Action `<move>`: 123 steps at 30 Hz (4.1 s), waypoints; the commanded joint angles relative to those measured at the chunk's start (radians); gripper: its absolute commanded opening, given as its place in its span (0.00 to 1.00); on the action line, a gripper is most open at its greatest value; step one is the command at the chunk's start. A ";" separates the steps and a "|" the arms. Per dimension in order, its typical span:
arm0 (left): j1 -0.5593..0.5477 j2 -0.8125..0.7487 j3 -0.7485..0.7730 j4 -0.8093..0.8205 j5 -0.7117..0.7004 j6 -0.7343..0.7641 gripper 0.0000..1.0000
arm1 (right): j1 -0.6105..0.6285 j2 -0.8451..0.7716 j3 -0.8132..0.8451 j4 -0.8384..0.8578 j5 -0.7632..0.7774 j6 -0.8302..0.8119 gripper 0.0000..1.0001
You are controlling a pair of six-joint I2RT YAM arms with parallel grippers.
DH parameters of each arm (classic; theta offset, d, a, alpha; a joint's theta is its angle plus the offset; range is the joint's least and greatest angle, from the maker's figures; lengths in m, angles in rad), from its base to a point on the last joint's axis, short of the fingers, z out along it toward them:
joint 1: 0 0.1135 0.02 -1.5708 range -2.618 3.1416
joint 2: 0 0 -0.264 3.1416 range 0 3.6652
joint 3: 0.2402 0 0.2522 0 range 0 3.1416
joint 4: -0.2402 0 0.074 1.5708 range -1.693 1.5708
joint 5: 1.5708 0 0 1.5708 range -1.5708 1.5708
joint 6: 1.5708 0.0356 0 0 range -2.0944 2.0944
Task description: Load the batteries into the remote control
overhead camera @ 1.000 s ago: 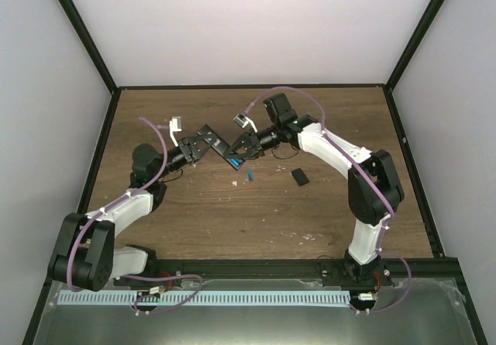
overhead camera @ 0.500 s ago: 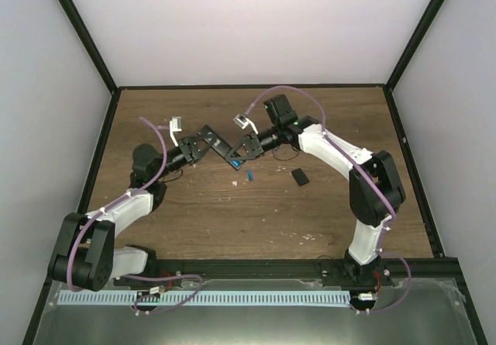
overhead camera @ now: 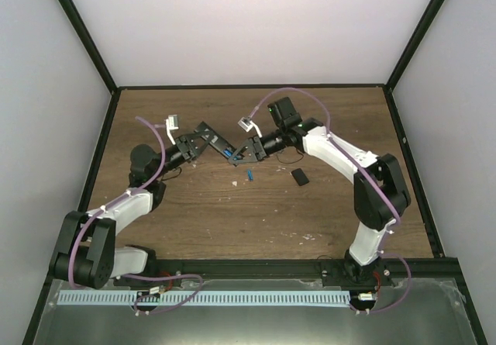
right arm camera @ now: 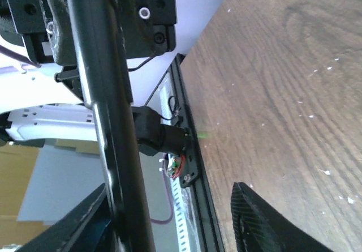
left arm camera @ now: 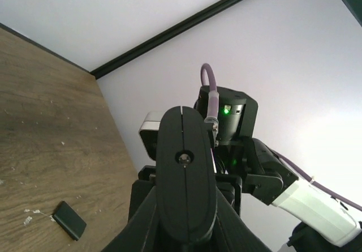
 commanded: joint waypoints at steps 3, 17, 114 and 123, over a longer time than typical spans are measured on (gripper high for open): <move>0.027 -0.063 0.008 -0.054 -0.026 0.086 0.00 | -0.071 -0.137 -0.009 0.016 0.130 -0.014 0.54; 0.152 -0.268 0.068 -0.756 -0.202 0.333 0.00 | -0.049 -0.076 -0.123 -0.170 0.889 -0.123 0.49; -0.024 0.132 -0.017 -0.232 0.042 0.166 0.00 | 0.199 0.118 0.382 -0.697 0.824 -0.117 0.02; -0.024 0.129 -0.017 -0.257 0.010 0.176 0.00 | 0.205 0.119 0.403 -0.702 0.822 -0.124 0.02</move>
